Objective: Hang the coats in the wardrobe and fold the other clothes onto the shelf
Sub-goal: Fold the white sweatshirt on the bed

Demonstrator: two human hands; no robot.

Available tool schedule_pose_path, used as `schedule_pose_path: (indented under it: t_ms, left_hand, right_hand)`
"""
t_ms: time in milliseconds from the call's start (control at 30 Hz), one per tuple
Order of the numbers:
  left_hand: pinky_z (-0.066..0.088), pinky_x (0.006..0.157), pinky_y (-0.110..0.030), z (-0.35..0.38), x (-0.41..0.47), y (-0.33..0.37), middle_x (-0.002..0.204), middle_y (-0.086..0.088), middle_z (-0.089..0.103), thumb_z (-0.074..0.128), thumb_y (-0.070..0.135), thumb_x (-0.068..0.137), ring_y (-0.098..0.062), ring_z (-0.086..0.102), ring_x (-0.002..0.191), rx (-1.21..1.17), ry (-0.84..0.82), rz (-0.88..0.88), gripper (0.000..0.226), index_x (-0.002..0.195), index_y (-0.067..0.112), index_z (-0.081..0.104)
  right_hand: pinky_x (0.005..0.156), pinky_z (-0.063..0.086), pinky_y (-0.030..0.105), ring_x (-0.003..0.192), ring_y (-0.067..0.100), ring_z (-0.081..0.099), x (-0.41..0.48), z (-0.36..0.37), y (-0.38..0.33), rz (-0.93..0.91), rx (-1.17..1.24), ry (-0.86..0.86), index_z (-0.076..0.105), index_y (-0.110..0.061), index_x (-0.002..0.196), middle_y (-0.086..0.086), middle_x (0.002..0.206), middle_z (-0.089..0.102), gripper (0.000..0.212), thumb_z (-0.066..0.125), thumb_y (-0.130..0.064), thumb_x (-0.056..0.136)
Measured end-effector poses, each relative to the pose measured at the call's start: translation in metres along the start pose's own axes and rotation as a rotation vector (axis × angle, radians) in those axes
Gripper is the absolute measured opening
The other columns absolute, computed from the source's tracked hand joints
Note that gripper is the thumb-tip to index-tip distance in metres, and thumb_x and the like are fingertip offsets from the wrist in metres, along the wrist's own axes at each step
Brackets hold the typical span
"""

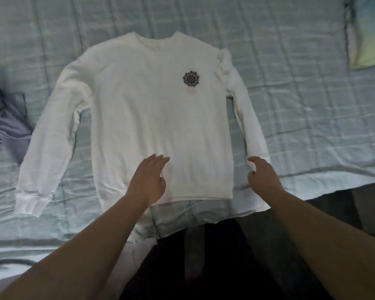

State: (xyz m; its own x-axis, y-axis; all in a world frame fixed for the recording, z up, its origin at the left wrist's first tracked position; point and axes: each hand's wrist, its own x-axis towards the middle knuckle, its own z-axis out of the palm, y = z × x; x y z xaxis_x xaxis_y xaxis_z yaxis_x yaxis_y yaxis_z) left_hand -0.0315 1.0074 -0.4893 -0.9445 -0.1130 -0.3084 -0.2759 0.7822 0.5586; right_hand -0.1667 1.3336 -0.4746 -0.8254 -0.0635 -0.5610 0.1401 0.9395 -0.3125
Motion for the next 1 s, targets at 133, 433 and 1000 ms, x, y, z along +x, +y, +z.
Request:
schedule_pose_path:
  t_ms: [133,433,1000]
  left_hand:
    - [0.013,0.124,-0.032,0.025,0.069,0.06,0.158,-0.003,0.036,0.048,0.004,0.088,-0.021,0.023,0.149,-0.052,-0.008,0.101,0.065,0.15,0.019,0.038]
    - [0.016,0.122,-0.035,0.091,0.181,0.185,0.147,-0.018,0.047,0.046,0.005,0.083,-0.035,0.035,0.141,-0.055,-0.102,0.15,0.06,0.142,0.003,0.047]
    - [0.047,0.089,-0.042,0.134,0.282,0.282,0.126,-0.003,0.061,0.04,0.034,0.084,-0.031,0.054,0.104,0.334,-0.07,0.023,0.05,0.126,0.028,0.065]
  right_hand:
    - [0.098,0.044,0.04,0.119,0.03,0.053,0.046,-0.018,0.025,0.158,0.091,0.152,0.05,-0.015,0.133,0.011,0.133,0.052,0.042,0.056,-0.018,0.091]
    - [0.082,0.046,0.03,0.104,0.031,0.065,0.116,-0.028,0.08,0.323,0.23,-0.189,0.066,-0.007,0.108,0.013,0.105,0.069,0.029,0.069,-0.023,0.084]
    - [0.06,0.044,0.025,0.073,0.015,0.059,0.175,-0.153,0.143,0.135,0.723,-0.165,0.062,-0.021,0.093,0.0,0.081,0.064,0.016,0.066,-0.024,0.078]
